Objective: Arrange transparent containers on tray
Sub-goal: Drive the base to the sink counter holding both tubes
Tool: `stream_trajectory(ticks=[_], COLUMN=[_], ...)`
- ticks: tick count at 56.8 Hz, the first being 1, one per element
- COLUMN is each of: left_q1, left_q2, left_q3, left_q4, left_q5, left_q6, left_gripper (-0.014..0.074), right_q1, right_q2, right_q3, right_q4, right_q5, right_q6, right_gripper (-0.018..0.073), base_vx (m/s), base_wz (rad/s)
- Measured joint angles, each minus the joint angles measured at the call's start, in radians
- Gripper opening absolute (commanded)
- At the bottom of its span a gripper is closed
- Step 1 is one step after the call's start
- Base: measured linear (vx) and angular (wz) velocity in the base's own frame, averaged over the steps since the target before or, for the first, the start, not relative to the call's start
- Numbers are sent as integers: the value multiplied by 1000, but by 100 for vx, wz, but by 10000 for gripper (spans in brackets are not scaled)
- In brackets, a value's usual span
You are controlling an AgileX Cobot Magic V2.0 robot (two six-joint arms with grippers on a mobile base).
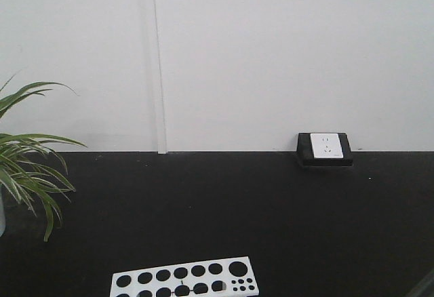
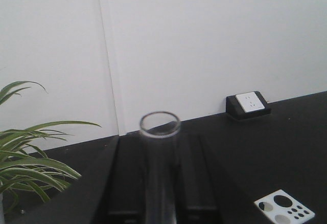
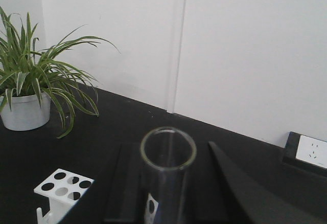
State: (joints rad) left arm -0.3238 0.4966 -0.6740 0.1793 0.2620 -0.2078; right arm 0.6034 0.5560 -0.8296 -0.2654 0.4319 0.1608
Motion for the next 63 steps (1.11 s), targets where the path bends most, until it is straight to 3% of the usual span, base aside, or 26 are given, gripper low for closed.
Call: stream_trajectory(ticks=[63], left_q1=[0], left_q2=[-4], left_q3=[0], left_q4=[-3], left_q5=[29], left_q6=[0], left_gripper=[132], right_q1=[0], right_q2=[0], right_q3=[0], right_q4=[-8], right_q5=[2], right_q6=[2], right_gripper=[12], base_vx=[0], base_wz=[0])
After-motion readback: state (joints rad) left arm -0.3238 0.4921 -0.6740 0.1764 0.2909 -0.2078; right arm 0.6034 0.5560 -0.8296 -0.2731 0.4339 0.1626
